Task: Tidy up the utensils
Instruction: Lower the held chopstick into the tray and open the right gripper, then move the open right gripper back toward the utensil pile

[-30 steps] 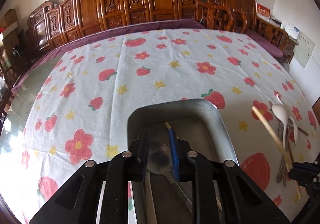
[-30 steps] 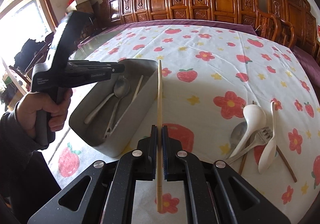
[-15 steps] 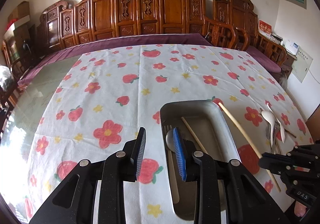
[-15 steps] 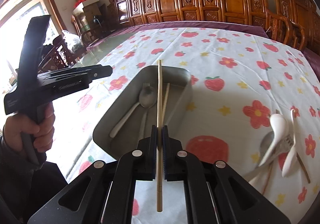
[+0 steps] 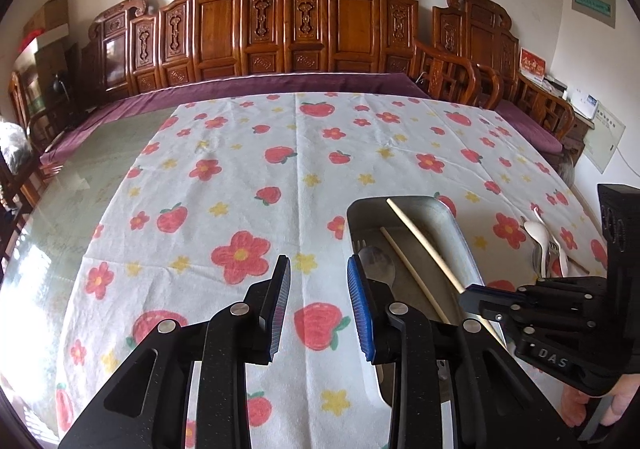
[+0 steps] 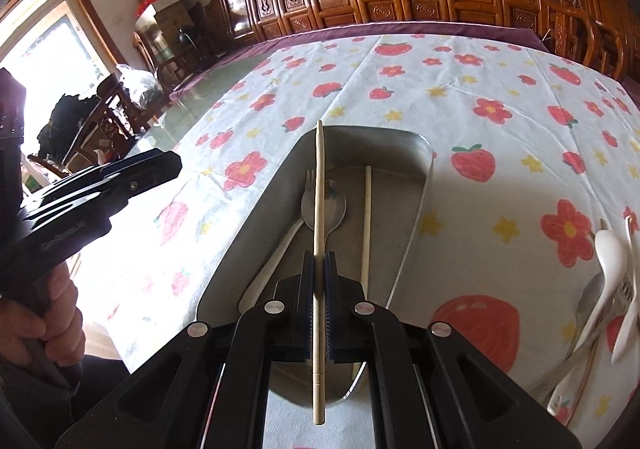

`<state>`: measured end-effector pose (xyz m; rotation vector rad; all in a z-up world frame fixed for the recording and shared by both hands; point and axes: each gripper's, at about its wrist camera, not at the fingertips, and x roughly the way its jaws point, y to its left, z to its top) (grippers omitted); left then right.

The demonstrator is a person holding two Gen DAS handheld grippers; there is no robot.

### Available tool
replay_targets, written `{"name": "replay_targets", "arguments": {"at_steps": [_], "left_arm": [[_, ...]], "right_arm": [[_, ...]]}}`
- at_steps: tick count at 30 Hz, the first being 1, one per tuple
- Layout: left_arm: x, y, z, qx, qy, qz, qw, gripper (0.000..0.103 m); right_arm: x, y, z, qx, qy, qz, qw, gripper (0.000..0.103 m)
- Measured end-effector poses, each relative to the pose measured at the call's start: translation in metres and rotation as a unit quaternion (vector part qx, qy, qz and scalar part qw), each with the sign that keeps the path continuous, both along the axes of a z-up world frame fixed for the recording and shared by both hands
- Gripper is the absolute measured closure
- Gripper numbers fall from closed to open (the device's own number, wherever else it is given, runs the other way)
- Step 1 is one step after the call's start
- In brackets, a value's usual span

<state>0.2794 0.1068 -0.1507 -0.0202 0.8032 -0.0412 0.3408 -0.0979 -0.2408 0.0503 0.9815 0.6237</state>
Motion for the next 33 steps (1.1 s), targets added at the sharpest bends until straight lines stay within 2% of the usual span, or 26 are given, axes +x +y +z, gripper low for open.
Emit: {"name": "replay_targets", "arguments": {"at_steps": [8,17,24,33], "left_arm": [[0.001,0.006,-0.002,-0.008,0.003,0.003,1.0000,0.075],[0.001,-0.003,-0.001,-0.005,0.002,-0.005,1.0000,0.075],[0.003,-0.028,0.001,-0.004,-0.005,-0.027,0.9996,0.069],[0.007,-0.071,0.002,-0.019,-0.004,-0.067,0.9976,0.069]], "right_arm": [[0.010,0.012,-0.013,-0.004,0.013,-0.003,1.000,0.096],[0.001,0.004,-0.002,0.003,-0.020,0.011,1.000,0.093],[-0.016,-0.041,0.023,-0.013,-0.061,-0.008,0.998,0.093],[-0.036,-0.121,0.033,-0.041,-0.074,-0.063,0.994,0.093]]}}
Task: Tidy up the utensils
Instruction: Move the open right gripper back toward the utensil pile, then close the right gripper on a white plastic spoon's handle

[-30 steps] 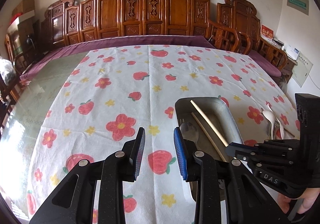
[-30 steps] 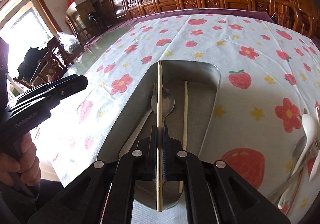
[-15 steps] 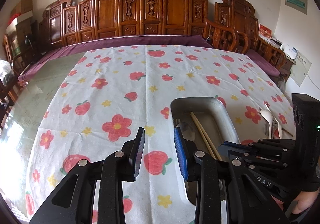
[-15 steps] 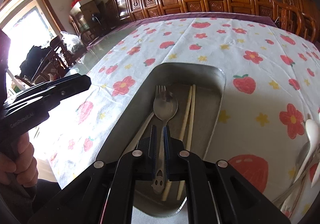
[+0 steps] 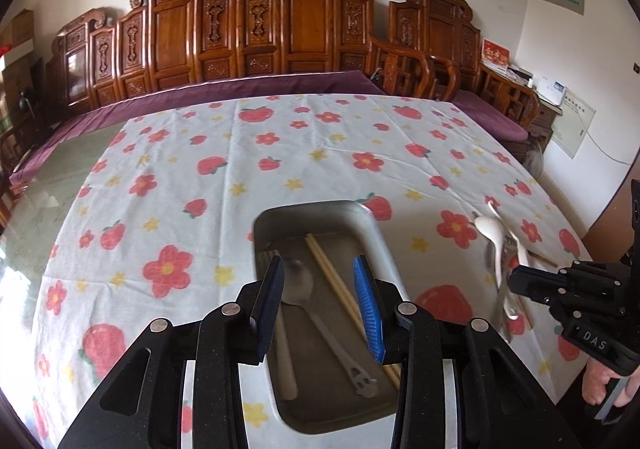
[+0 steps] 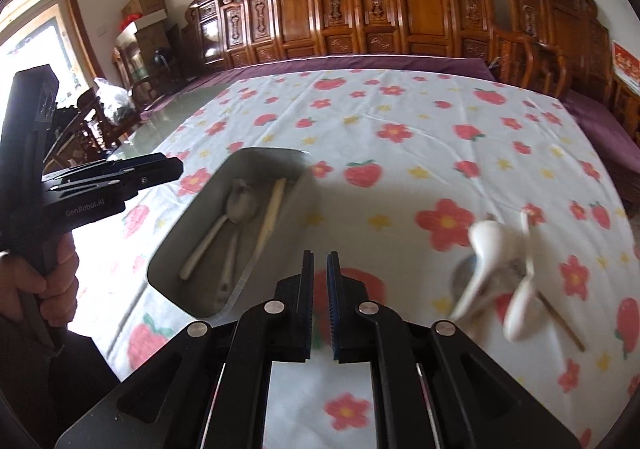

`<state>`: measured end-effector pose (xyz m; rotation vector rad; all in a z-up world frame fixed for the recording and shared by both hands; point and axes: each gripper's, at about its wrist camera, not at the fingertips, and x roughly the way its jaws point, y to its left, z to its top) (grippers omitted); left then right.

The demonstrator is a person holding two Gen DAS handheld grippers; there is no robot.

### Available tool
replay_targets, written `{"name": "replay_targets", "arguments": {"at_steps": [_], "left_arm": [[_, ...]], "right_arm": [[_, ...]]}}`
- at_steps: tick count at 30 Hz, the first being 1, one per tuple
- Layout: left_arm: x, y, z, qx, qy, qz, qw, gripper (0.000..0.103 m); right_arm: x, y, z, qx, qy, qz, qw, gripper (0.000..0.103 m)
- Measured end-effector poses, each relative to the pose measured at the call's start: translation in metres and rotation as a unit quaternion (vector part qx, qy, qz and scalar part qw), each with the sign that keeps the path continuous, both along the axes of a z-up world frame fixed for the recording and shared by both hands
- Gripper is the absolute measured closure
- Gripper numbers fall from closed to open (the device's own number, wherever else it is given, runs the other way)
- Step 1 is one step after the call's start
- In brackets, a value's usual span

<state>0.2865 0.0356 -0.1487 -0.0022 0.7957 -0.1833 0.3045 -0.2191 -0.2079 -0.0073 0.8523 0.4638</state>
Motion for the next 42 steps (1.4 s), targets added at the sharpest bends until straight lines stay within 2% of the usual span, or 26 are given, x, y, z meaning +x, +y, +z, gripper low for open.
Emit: {"name": "replay_targets", "arguments": {"at_steps": [6,16,19,22,23,30,35,42], "left_arm": [[0.001,-0.033,-0.008,-0.006,0.009,-0.025,0.9996,0.064],[-0.004,-0.069,-0.019,0.003,0.012,-0.051,0.9986,0.059],[-0.005,-0.077,-0.021,0.005,0.012,-0.058,0.9982,0.058],[-0.008,-0.084,-0.022,0.009,0.010,-0.064,0.9978,0.056],[-0.008,-0.086,-0.022,0.009,0.010,-0.066,0.9977,0.056],[-0.008,-0.095,-0.026,0.007,0.013,-0.076,0.9970,0.055],[-0.010,-0.100,-0.027,0.007,0.016,-0.082,0.9965,0.055],[-0.013,-0.105,-0.028,0.010,0.017,-0.091,0.9957,0.055]], "right_arm": [[-0.009,-0.054,-0.007,-0.028,0.002,-0.044,0.999,0.093],[0.004,-0.102,-0.036,-0.059,0.027,-0.094,0.993,0.090],[0.017,-0.109,-0.048,-0.070,0.038,-0.108,0.991,0.089],[0.031,-0.114,-0.057,-0.079,0.044,-0.120,0.989,0.072],[0.034,-0.115,-0.059,-0.080,0.044,-0.123,0.988,0.071],[0.065,-0.117,-0.064,-0.078,0.052,-0.136,0.986,0.071],[0.088,-0.120,-0.073,-0.085,0.075,-0.144,0.983,0.071],[0.089,-0.128,-0.079,-0.092,0.103,-0.146,0.979,0.075]]}}
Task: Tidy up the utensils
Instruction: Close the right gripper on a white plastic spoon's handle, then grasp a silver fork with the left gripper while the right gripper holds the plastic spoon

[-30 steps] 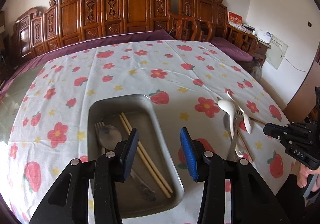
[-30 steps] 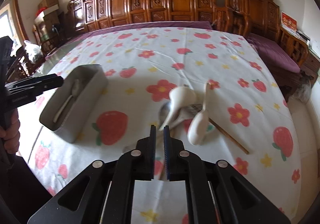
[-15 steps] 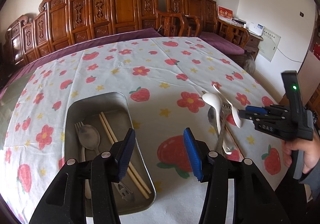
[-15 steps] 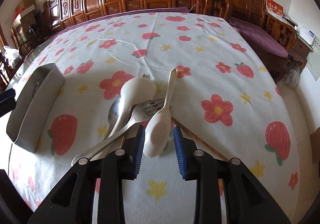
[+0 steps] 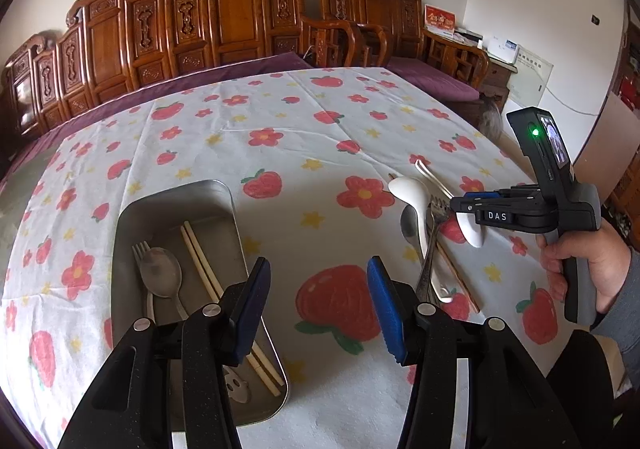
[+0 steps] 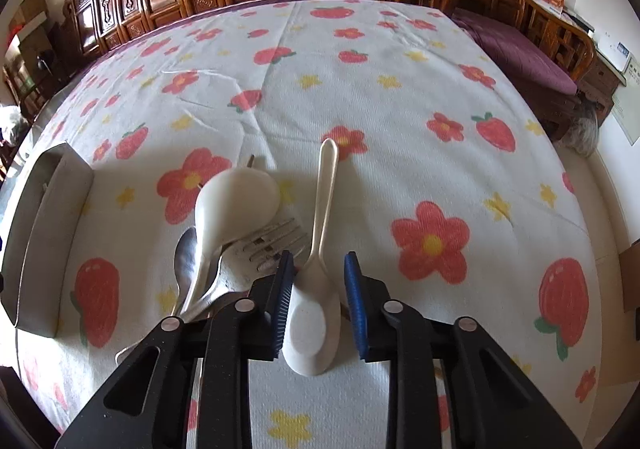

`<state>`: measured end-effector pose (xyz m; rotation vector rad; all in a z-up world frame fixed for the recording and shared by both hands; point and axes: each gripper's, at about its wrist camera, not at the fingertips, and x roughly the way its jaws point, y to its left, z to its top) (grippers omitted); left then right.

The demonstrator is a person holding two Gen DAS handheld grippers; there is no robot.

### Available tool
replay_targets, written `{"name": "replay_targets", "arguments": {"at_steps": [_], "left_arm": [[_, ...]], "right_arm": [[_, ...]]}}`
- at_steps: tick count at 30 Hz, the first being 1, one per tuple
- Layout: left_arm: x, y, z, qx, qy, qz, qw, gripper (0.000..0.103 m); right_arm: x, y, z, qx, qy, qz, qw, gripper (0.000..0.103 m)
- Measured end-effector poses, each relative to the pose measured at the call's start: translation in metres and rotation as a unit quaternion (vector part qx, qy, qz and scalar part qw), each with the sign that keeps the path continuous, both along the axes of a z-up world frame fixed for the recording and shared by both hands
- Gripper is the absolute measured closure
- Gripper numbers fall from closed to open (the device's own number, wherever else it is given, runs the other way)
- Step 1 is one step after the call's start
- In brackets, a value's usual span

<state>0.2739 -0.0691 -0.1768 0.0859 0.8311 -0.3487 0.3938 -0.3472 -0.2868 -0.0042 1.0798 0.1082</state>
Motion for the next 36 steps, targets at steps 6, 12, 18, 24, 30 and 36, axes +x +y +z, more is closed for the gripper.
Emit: {"name": "replay_targets", "arguments": {"at_steps": [6,12,18,24,30,36], "left_arm": [[-0.001,-0.004,-0.001,0.002,0.000,-0.002,1.0000,0.055],[-0.003,-0.013,-0.003,-0.002,0.004,-0.013,0.9999,0.055],[-0.007,-0.032,-0.013,0.005,0.010,-0.035,0.9993,0.055],[-0.009,-0.051,-0.023,0.020,0.012,-0.048,0.9986,0.055],[-0.008,-0.058,-0.029,0.020,0.015,-0.046,0.9986,0.055],[-0.006,-0.059,-0.035,0.022,0.021,-0.045,0.9985,0.055]], "right_arm": [[0.005,-0.003,-0.001,0.010,0.006,0.000,1.000,0.080],[0.005,-0.014,-0.001,0.040,0.014,0.002,0.999,0.081],[-0.011,-0.027,0.013,0.057,-0.004,0.002,0.998,0.103],[-0.022,-0.031,0.016,0.052,-0.007,0.017,0.998,0.103],[-0.013,-0.025,0.014,0.058,-0.004,0.033,0.998,0.099],[0.000,-0.018,0.001,0.032,0.011,0.030,0.999,0.088]]}}
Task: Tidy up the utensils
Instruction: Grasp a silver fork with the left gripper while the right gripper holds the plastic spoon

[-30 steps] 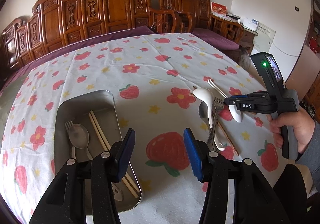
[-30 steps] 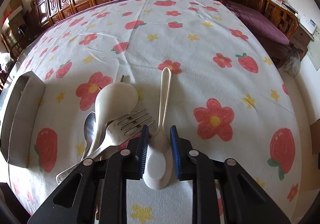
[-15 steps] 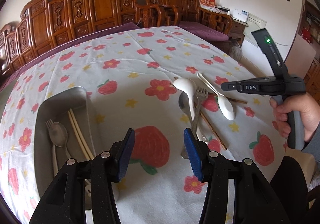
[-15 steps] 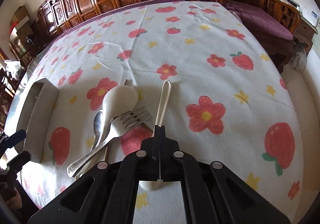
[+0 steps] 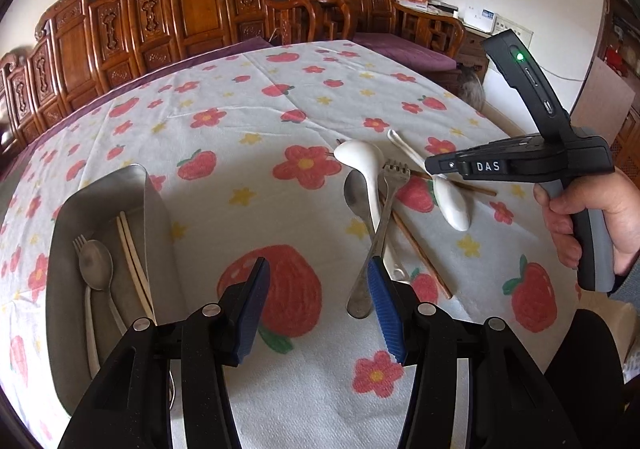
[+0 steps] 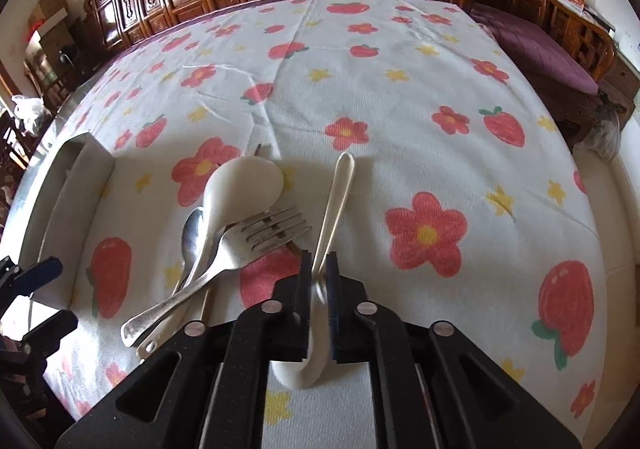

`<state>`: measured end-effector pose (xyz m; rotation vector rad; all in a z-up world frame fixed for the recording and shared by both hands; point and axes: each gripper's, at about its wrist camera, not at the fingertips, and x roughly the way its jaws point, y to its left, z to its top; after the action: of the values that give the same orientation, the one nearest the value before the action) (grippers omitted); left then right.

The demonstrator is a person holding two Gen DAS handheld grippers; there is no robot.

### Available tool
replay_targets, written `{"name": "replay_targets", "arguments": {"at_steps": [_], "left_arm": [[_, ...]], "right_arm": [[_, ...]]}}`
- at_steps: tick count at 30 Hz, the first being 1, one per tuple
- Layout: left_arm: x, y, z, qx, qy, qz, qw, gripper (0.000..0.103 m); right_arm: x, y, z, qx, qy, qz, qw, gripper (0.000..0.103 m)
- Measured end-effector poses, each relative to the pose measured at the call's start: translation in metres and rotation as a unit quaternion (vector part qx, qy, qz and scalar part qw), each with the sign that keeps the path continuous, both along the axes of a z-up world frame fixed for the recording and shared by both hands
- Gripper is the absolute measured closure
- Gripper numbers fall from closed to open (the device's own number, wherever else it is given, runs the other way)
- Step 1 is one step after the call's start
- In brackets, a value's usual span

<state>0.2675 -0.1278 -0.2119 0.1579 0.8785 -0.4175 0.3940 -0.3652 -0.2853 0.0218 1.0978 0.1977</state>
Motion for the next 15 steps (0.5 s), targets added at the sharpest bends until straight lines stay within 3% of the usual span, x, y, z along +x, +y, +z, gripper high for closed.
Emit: {"name": "replay_targets", "arguments": {"at_steps": [6,8,15], "left_arm": [[-0.001,0.000,0.000,-0.001,0.000,-0.003,1.0000,0.055],[-0.001,0.000,0.000,-0.001,-0.001,-0.006,1.0000,0.055],[0.004,-0.009,0.004,-0.010,0.008,-0.021,0.9997,0.055]], "right_arm": [[0.010,-0.005,-0.005,0.026,0.013,-0.010,1.000,0.087],[0.011,-0.006,-0.005,0.041,0.016,-0.009,0.999,0.094],[-0.009,-0.012,0.010,0.039,-0.013,-0.002,0.999,0.095]]}}
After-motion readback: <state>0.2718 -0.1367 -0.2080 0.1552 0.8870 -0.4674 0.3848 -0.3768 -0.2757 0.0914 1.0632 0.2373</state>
